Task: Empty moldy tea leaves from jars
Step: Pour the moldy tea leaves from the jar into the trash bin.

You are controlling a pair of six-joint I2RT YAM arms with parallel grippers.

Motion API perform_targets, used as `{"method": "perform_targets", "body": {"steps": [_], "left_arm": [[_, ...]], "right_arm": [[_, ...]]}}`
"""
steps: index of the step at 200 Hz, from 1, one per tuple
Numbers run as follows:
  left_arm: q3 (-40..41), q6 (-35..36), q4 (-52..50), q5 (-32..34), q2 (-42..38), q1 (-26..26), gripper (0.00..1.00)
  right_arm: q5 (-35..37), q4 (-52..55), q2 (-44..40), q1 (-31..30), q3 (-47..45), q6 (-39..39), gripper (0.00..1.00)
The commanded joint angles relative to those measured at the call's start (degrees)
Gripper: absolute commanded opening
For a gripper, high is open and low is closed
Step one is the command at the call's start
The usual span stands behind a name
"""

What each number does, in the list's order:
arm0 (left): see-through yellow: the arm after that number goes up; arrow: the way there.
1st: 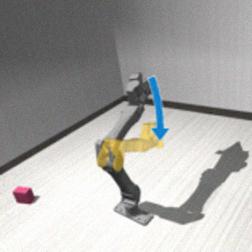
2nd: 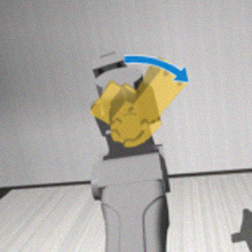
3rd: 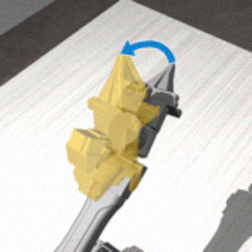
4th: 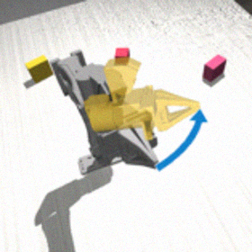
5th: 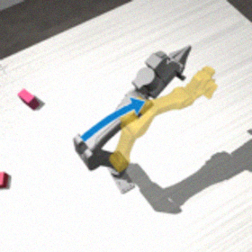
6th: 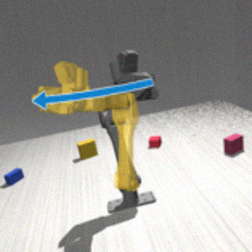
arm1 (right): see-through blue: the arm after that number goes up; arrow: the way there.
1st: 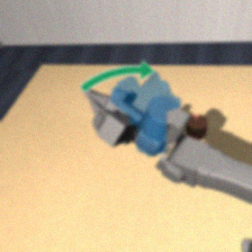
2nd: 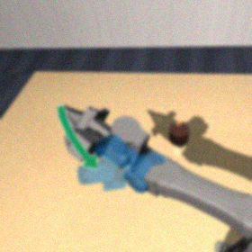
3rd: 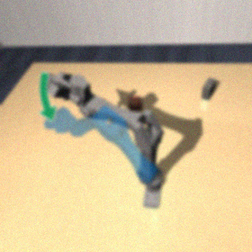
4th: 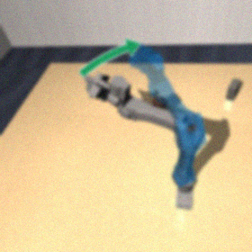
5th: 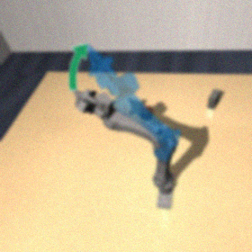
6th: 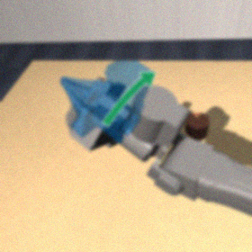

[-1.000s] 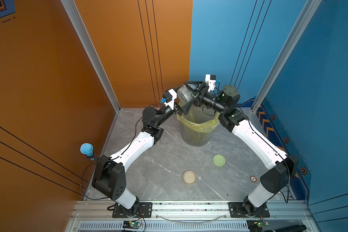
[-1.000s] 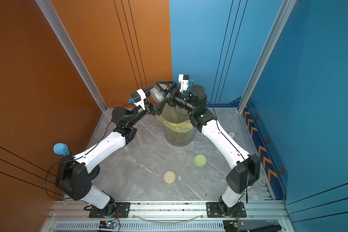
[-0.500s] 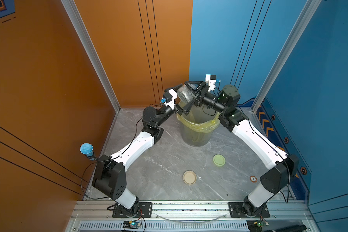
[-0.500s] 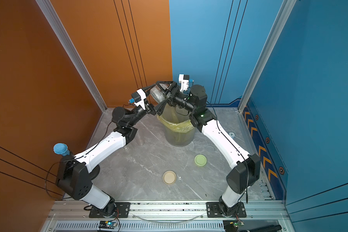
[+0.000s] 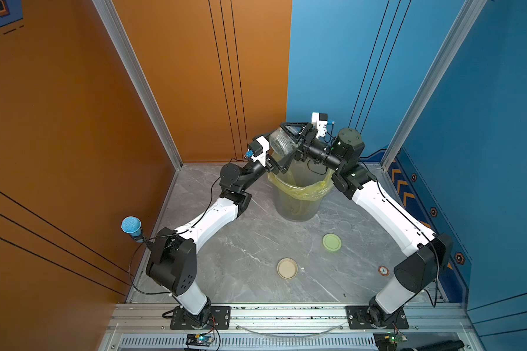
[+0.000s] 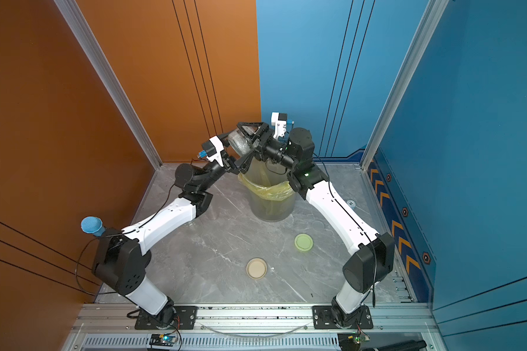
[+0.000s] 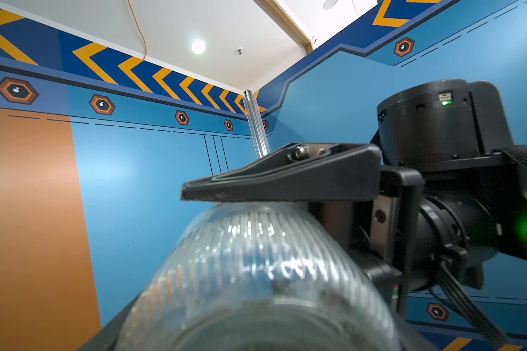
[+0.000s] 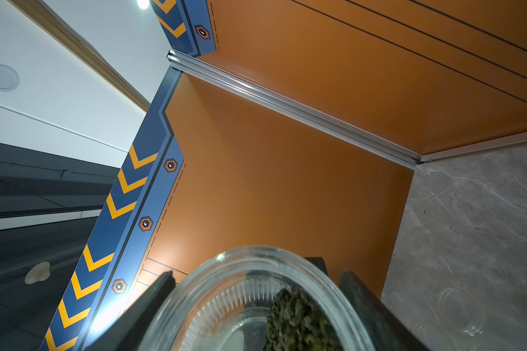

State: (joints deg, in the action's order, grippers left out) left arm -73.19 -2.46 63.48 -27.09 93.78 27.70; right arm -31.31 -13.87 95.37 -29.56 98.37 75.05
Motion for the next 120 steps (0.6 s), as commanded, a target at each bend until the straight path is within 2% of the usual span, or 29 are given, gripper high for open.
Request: {"method": "perform_targets", "body": {"steps": [1, 19, 58, 105, 120], "left_arm": [[-2.0, -0.6, 0.8, -1.8, -0.2, 0.6, 0.77], [-1.7, -0.6, 0.7, -2.3, -0.5, 0.5, 0.69], [-0.3, 0.0, 0.5, -2.1, -1.2, 0.7, 0.6], [1.5, 0.9, 0.2, -1.2, -1.2, 0.9, 0.56], [2.0, 1.2, 0.3, -0.8, -1.2, 0.9, 0.54]], "right_arm": [[-1.4, -3.8, -0.5, -0.4, -0.5, 0.5, 0.37], [-1.3, -3.9, -0.4, -0.5, -0.7, 0.3, 0.38], [-1.2, -3.4, -0.2, -0.3, -0.6, 0.1, 0.41], [-1.4, -2.8, 0.3, 0.1, -0.5, -1.1, 0.71], [-1.2, -2.1, 0.5, 0.4, -0.6, -1.6, 0.78]]}}
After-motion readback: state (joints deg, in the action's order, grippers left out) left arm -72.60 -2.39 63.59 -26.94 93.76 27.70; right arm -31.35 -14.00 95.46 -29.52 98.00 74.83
